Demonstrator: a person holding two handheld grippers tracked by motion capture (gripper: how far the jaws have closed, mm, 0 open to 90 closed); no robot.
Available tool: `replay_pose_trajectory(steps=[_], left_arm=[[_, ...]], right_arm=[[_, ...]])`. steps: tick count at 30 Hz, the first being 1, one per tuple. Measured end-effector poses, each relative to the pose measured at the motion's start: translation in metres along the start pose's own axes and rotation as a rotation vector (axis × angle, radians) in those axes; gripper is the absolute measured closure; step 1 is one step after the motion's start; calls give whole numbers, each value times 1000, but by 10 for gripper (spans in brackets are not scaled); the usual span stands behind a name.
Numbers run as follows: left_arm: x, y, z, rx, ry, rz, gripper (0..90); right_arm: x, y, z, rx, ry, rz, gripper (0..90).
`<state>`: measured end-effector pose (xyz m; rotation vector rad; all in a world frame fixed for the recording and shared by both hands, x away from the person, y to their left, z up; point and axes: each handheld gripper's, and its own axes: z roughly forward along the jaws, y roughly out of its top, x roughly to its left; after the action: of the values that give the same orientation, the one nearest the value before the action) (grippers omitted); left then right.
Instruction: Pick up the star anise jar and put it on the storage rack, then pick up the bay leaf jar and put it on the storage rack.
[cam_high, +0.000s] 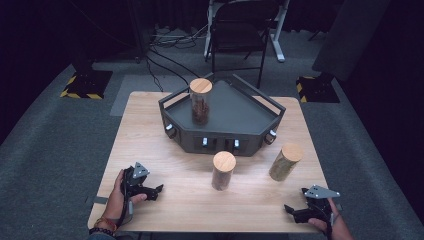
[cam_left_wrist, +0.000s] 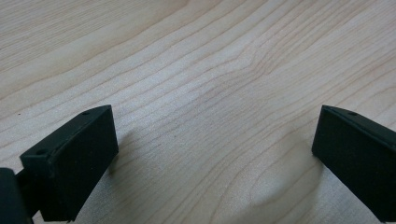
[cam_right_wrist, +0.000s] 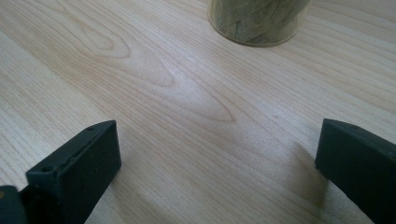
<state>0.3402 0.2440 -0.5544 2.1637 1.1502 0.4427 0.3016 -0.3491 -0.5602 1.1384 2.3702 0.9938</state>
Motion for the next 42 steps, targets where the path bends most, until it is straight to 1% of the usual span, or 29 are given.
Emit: replay_pose_trajectory(steps=[42], left_arm=[[1,1,1,-2,-9,9,0]], right_arm=[[0,0,0,0,0,-1,0]])
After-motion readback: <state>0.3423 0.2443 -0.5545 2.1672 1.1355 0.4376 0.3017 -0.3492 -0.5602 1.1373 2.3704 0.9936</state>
